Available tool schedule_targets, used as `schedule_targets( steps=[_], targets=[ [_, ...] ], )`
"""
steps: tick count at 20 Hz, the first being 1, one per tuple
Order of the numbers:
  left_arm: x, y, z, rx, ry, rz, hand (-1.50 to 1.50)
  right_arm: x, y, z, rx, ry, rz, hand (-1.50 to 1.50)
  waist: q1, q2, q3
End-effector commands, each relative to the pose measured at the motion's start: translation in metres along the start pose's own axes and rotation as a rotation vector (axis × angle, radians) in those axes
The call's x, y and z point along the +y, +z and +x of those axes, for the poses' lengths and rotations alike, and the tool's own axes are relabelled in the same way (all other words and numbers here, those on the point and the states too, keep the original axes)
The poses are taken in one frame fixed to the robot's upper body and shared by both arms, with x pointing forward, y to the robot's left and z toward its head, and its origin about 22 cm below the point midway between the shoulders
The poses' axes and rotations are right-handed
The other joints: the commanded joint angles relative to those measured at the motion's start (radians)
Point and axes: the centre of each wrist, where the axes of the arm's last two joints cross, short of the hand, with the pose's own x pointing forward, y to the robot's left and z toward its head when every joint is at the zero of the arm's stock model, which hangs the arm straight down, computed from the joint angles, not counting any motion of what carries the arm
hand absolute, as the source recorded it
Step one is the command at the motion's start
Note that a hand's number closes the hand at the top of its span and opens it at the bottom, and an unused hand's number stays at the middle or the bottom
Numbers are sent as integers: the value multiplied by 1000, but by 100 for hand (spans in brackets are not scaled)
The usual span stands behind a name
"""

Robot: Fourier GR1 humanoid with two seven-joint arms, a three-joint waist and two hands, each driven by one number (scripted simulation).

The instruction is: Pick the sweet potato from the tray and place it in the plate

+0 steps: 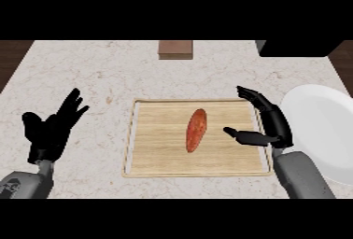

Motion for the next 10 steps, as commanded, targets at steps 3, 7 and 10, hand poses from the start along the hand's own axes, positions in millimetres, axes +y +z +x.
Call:
schedule_targets(
  steps=[3,7,10],
  targets=[
    [2,-6,-1,7,28,17,0,4,14,-6,31,180,202,-150,-5,-5,-1],
    [6,-20,3,-9,16,8,0,0,4,4,58,275,242,-150,-7,-5,-1],
    [-14,0,4,-11,14,-8,0,-2,2,33,88,299,249,-150,-5,-9,-1]
  ],
)
